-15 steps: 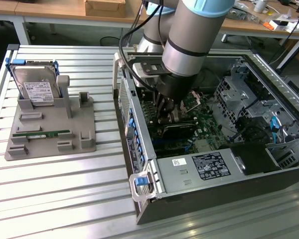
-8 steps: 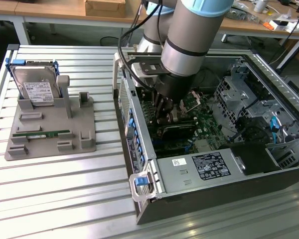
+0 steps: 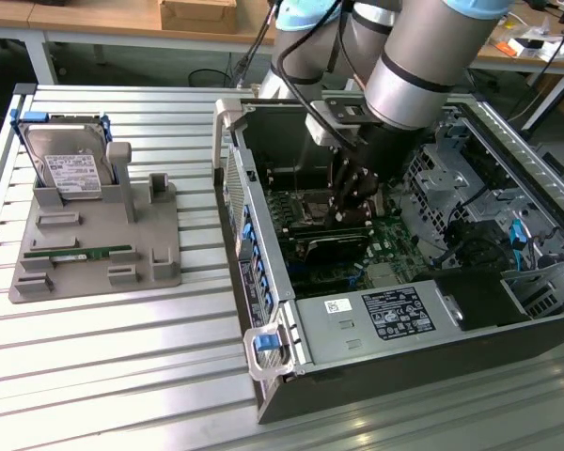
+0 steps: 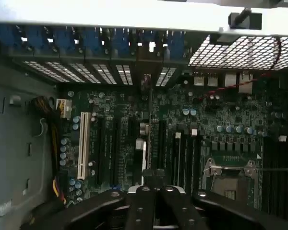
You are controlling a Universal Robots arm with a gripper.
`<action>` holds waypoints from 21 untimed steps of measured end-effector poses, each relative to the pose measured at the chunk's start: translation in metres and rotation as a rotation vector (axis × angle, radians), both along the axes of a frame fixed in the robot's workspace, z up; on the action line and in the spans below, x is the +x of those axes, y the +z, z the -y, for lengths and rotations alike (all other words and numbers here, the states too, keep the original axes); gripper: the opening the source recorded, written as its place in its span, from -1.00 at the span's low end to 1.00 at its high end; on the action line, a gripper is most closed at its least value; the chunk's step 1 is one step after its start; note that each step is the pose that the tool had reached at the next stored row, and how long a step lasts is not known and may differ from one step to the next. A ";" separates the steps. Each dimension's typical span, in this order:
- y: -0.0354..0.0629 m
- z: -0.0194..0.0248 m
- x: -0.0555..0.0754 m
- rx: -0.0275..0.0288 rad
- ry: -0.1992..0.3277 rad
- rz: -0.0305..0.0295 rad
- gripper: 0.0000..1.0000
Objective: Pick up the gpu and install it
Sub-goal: 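Press down on the gpu until it lock into place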
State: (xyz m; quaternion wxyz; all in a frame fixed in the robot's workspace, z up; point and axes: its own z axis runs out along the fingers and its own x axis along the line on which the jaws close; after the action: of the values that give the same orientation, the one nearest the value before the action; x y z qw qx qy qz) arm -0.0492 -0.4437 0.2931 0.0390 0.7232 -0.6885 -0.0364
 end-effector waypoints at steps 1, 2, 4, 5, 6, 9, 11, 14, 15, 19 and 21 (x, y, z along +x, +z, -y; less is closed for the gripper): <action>0.0003 0.0000 0.017 0.0050 0.000 -0.0065 -0.79; 0.0064 -0.0004 0.032 0.0057 0.000 -0.0085 -0.79; 0.0288 -0.0005 0.051 0.0057 0.000 -0.0094 -0.79; 0.0445 -0.0005 0.054 0.0057 0.000 -0.0105 -0.79; 0.0471 -0.0005 0.054 0.0061 0.000 -0.0105 -0.79; 0.0472 -0.0005 0.054 0.0060 0.000 -0.0105 -0.79; 0.0472 -0.0005 0.054 0.0061 0.000 -0.0104 -0.79; 0.0472 -0.0005 0.054 0.0061 0.000 -0.0105 -0.79; 0.0472 -0.0005 0.054 0.0060 0.000 -0.0105 -0.79; 0.0471 -0.0005 0.054 0.0061 -0.001 -0.0104 -0.79; 0.0472 -0.0005 0.054 0.0060 -0.002 -0.0105 -0.79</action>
State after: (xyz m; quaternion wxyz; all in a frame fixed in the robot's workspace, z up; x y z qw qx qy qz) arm 0.0049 -0.4431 0.3402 0.0404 0.7226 -0.6888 -0.0423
